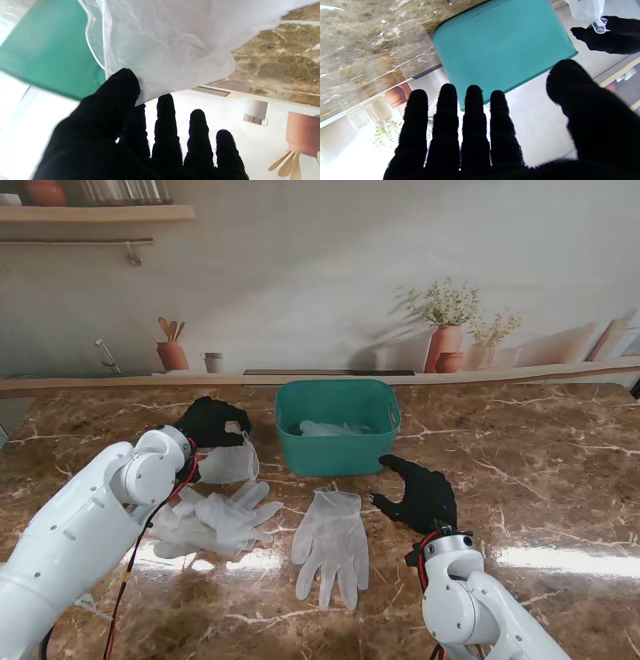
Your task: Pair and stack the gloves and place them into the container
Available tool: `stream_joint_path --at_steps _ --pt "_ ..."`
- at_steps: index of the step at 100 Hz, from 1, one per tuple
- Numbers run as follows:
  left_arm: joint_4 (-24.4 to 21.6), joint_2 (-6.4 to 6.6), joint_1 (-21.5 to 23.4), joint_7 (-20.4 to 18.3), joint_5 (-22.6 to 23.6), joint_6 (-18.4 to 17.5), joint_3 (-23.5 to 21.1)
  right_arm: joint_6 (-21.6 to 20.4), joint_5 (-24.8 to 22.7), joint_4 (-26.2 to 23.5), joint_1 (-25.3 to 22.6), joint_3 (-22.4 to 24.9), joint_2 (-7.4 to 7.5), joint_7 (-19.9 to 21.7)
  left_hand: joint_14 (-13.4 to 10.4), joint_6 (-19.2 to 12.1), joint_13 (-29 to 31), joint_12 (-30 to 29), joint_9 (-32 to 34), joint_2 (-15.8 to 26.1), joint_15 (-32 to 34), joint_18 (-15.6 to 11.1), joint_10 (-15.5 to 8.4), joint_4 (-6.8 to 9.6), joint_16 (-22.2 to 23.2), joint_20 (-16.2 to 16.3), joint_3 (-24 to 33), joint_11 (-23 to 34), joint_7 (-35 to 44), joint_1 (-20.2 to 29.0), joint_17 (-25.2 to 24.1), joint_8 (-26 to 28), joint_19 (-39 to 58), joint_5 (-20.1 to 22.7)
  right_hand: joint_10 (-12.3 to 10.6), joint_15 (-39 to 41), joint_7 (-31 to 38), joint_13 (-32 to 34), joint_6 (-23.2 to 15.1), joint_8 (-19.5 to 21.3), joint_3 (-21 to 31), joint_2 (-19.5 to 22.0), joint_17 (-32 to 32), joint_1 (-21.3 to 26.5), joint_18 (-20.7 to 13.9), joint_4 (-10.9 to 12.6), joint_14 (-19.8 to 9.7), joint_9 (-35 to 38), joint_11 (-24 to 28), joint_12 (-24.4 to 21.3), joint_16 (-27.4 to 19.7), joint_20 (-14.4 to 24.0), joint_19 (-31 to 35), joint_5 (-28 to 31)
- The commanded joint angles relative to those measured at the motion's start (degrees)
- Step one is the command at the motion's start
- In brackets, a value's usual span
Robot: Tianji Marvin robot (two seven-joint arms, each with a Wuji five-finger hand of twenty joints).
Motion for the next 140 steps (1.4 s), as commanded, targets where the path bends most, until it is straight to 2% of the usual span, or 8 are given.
stream_joint_path --at_steps 1,45,57,93,125,131,137,140 --pt "-3.8 1.25 3.2 -0.5 0.2 -0.8 -2.4 -0.3 -0.4 -1.5 -0.9 -0.3 -0.05 0.7 -0.6 -0.3 1.6 -0.7 2.5 1.7 -0.6 -0.9 -0.1 -1.35 -0.7 0.6 -0.6 -1.1 -0.5 -0.1 -0.5 2.1 -1.2 -1.0 -0.3 -0.1 0.6 1.3 -1.2 -0.7 1.2 0.1 0.0 -1.3 -0.4 1.7 -0.8 0.6 0.1 0.0 -0.5 1.1 0.3 1.0" --pt "-30.5 1.47 20.7 -4.2 -6.3 -0.4 -13.4 -3.3 -3.3 -9.8 -5.6 -0.6 1.01 3.6 7.2 4.9 22.8 2.7 26.7 -4.3 8.1 6.0 7.2 -1.12 6.8 4.5 11.3 2.5 -1.0 -6.8 1.2 3.2 12.5 3.5 0.1 -1.3 0.6 1.6 3.3 0.5 -15.6 1.7 0.7 -2.3 -0.8 2.5 -0.8 0.8 -2.3 1.5 0.4 3.1 1.9 0.7" --pt "-34.1 1.11 22.9 -3.5 -8.8 0.8 -12.7 -5.3 -2.7 -11.6 -6.9 -1.1 1.18 4.5 7.5 6.3 25.8 2.3 29.5 -4.3 10.1 6.6 7.4 -1.35 8.2 -2.2 11.9 3.8 0.5 -7.2 0.7 2.0 23.1 3.0 1.1 -2.2 -1.4 -0.8 6.0 1.2 -10.1 -2.0 -0.4 -10.4 -1.0 4.0 -0.7 -3.3 -3.4 1.5 0.3 3.9 1.1 -3.7" --pt "-40.6 0.18 26.9 -1.1 -15.6 2.8 -9.6 -5.9 -2.9 -13.6 -7.8 -4.7 0.8 1.8 8.4 9.3 29.6 1.3 33.1 -4.6 13.8 7.2 7.4 -1.71 9.4 -4.1 12.8 6.3 2.6 -7.4 0.8 0.8 32.3 2.1 4.0 -2.7 -4.7 -4.1 12.0 2.3 -8.8 -2.1 -1.3 -13.1 -0.5 2.9 0.4 -12.2 -3.2 0.6 0.7 6.7 0.9 -13.4" --pt "-44.0 0.63 30.2 -3.4 -19.5 1.7 -10.8 -4.4 -5.8 -11.8 -5.9 -6.5 -0.61 -8.8 8.7 10.7 31.2 1.4 34.6 -4.9 15.0 7.2 7.4 -1.34 9.6 -5.0 12.4 7.5 2.5 -7.1 1.0 -0.2 33.2 2.8 -3.0 11.0 8.1 8.4 -2.1 9.9 -20.3 -4.0 6.4 10.1 -0.7 2.6 -2.9 5.5 9.6 9.6 7.8 10.9 11.2 4.4" --pt "-44.6 0.77 31.0 -4.3 -20.8 1.7 -11.2 -4.7 -6.2 -11.5 -5.7 -6.5 -0.98 -11.5 9.1 11.3 31.3 1.4 34.9 -5.0 15.2 7.2 7.7 -1.25 9.7 -5.2 12.5 7.8 2.3 -6.9 0.8 -0.7 33.2 3.1 -4.7 14.2 12.5 11.6 -7.3 12.8 -13.0 -4.7 8.5 10.7 -1.0 2.0 -3.8 10.7 12.0 11.8 9.0 10.9 14.5 10.9" --pt "-44.9 0.94 31.6 -4.9 -20.5 1.4 -11.6 -5.4 -6.1 -11.7 -5.9 -6.2 -1.21 -12.6 8.7 11.1 31.6 1.5 34.9 -4.9 15.5 7.2 7.2 -1.29 9.8 -5.3 12.2 8.0 2.4 -7.2 0.9 -0.9 33.4 3.2 -5.9 17.3 31.8 15.1 -14.7 1.3 2.1 -5.3 10.6 9.0 -1.2 -9.0 -4.3 17.3 13.8 13.9 10.1 10.1 18.1 15.4" --pt "-45.0 0.97 31.9 -4.9 -20.5 1.2 -11.8 -6.0 -5.9 -11.9 -6.2 -5.8 -1.26 -12.8 8.7 11.0 31.7 1.5 35.0 -5.1 15.5 7.3 7.2 -1.2 9.8 -5.4 12.3 8.0 2.4 -7.1 1.0 -1.0 33.5 3.3 -5.9 18.4 34.9 16.4 -16.0 -0.3 4.0 -3.7 11.2 8.1 -1.1 -9.1 -4.3 19.5 14.5 15.0 10.6 10.3 19.3 18.5"
